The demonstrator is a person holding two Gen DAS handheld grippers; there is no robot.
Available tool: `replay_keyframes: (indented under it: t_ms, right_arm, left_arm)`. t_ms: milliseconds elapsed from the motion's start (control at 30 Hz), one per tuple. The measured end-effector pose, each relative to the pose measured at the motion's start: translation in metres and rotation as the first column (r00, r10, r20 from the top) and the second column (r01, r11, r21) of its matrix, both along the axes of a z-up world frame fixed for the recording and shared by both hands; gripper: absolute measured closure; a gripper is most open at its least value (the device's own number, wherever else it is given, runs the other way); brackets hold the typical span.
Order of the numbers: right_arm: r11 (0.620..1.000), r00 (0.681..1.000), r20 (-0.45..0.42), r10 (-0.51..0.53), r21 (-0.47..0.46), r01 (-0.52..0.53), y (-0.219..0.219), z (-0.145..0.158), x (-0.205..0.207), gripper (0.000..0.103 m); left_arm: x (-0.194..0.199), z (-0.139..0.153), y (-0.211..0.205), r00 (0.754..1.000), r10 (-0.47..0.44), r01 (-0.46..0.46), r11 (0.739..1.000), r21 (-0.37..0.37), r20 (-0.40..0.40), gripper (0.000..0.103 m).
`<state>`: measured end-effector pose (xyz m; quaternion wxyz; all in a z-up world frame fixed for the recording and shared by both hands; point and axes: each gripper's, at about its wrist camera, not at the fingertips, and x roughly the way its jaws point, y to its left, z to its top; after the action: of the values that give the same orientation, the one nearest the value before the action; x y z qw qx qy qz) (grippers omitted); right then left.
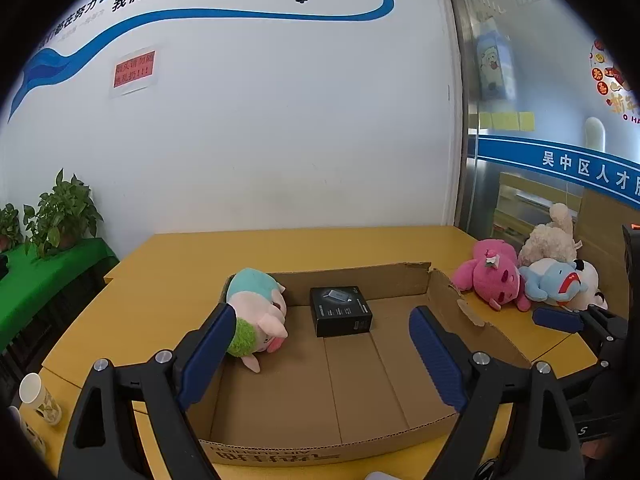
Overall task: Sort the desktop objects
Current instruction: 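Move both grippers back to the black sunglasses on the table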
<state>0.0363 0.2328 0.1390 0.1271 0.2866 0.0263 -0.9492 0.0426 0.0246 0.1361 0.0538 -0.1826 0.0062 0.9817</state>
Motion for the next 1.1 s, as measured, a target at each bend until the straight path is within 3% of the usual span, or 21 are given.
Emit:
replay_keyframes:
  t_ms: [300, 433, 533, 633, 700, 800, 900, 1000, 1100]
  right_arm:
    - [1.0, 0.999, 0.037, 0.001, -0.009, -0.001, 0.004, -0.014, -0.003, 0.0]
    - [1.0, 0.998, 0.065, 0.006, -0.025, -0.004, 0.015, -0.025, 0.001, 0.0]
    - [0.999, 0.995, 0.098, -0.014, -0.044, 0.019, 0.033, -0.037, 0.013, 0.0]
    - [0.992, 0.979, 0.191, -0.073, -0.087, 0.091, 0.066, -0.064, 0.024, 0.0]
    - [0.974, 0.947, 0.298, -0.119, -0.15, 0.17, 0.095, -0.09, 0.029, 0.0]
    - [0.943, 0.915, 0.379, -0.139, -0.232, 0.24, 0.123, -0.115, 0.038, 0.0]
    - [0.925, 0.906, 0.405, -0.124, -0.282, 0.253, 0.135, -0.129, 0.052, 0.001]
    - [0.906, 0.908, 0.412, -0.083, -0.348, 0.241, 0.139, -0.137, 0.063, 0.007]
    - [0.891, 0.9, 0.434, -0.045, -0.391, 0.233, 0.137, -0.146, 0.067, 0.012]
  left_arm:
    - [-0.006, -0.012, -0.01, 0.999, 0.009, -0.009, 1.0, 0.008, 0.039, 0.014]
    - [-0.008, -0.025, -0.017, 0.995, 0.003, -0.006, 0.999, 0.037, 0.096, 0.014]
    - [-0.005, -0.036, -0.018, 0.99, -0.032, 0.025, 0.998, 0.054, 0.135, 0.014]
    - [-0.003, -0.054, -0.008, 0.975, -0.11, 0.1, 0.993, 0.066, 0.19, 0.014]
    - [-0.004, -0.068, 0.004, 0.954, -0.176, 0.16, 0.983, 0.085, 0.241, 0.014]
    - [-0.004, -0.087, 0.028, 0.909, -0.276, 0.248, 0.96, 0.126, 0.312, 0.014]
    - [-0.002, -0.104, 0.056, 0.843, -0.392, 0.356, 0.92, 0.163, 0.369, 0.014]
    - [0.0, -0.123, 0.082, 0.751, -0.503, 0.446, 0.864, 0.232, 0.429, 0.014]
    - [-0.001, -0.136, 0.097, 0.682, -0.57, 0.501, 0.821, 0.274, 0.459, 0.016]
